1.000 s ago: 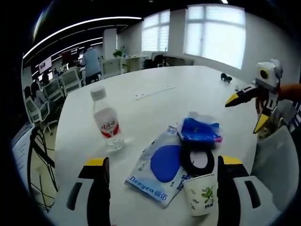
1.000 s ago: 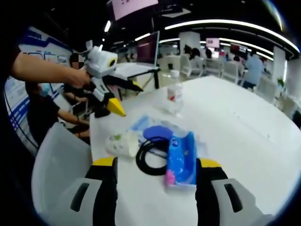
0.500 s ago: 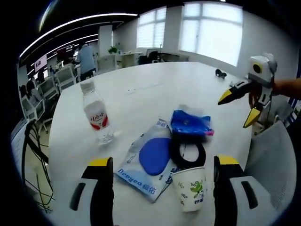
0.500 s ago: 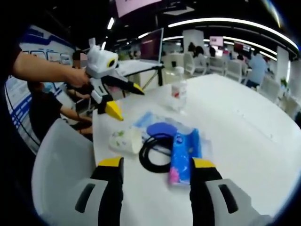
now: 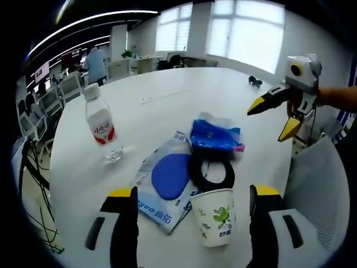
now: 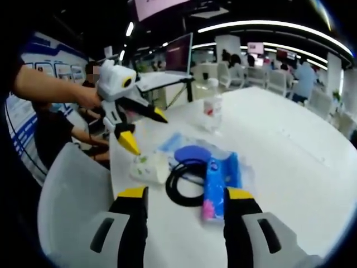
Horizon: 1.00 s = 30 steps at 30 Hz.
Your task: Arrange the tabletop items into an orderly group along one side of the table until the central work area is clear of visible clutter.
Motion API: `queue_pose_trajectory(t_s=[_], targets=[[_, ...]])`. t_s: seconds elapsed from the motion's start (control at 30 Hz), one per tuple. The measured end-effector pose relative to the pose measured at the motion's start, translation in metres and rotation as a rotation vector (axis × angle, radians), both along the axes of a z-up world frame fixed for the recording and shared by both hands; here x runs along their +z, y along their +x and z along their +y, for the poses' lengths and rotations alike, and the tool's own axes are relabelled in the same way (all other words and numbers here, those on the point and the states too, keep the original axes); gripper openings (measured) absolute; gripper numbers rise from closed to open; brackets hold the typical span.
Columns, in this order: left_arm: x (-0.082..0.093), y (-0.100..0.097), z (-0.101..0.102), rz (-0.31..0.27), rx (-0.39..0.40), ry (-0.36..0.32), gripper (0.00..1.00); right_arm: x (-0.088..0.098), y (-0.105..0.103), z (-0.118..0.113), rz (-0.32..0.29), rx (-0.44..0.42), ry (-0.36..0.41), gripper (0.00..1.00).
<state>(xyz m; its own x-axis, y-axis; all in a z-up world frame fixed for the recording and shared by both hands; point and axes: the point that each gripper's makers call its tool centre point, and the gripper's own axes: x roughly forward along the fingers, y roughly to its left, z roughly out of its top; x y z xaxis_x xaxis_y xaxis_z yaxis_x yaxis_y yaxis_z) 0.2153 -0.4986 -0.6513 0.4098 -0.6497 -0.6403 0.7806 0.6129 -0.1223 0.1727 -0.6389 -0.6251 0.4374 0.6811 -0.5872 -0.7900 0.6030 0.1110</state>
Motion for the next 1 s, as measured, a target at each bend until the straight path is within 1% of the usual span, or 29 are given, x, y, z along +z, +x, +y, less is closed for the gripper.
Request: queue_pose_trajectory(t_s=[0.1, 0.13, 0.2, 0.47, 0.67, 0.83, 0.9, 1.0], targets=[[-0.007, -0.005, -0.001, 0.015, -0.004, 0.007, 0.8, -0.001, -0.001, 0.001, 0.001, 0.004, -0.002, 0.5], [-0.01, -0.008, -0.001, 0.024, -0.008, 0.014, 0.79, -0.001, -0.001, 0.001, 0.002, 0.004, -0.001, 0.5], [-0.012, -0.012, -0.002, 0.021, -0.018, 0.019, 0.76, -0.002, -0.002, 0.001, 0.005, 0.005, -0.002, 0.5], [-0.023, -0.019, -0.005, 0.059, -0.022, 0.025, 0.75, -0.006, -0.002, -0.003, 0.014, 0.0, -0.007, 0.5], [-0.031, -0.025, -0.007, 0.081, -0.039, 0.033, 0.71, -0.008, -0.004, -0.004, 0.023, 0.003, -0.016, 0.5], [-0.038, -0.03, -0.01, 0.119, -0.044, 0.035, 0.68, -0.01, -0.004, -0.006, 0.029, -0.001, -0.019, 0.5], [-0.042, -0.034, -0.012, 0.131, -0.062, 0.041, 0.65, -0.011, -0.004, -0.006, 0.031, 0.0, -0.021, 0.5], [-0.045, -0.035, -0.012, 0.144, -0.064, 0.043, 0.62, -0.011, -0.004, -0.006, 0.032, 0.001, -0.023, 0.5]])
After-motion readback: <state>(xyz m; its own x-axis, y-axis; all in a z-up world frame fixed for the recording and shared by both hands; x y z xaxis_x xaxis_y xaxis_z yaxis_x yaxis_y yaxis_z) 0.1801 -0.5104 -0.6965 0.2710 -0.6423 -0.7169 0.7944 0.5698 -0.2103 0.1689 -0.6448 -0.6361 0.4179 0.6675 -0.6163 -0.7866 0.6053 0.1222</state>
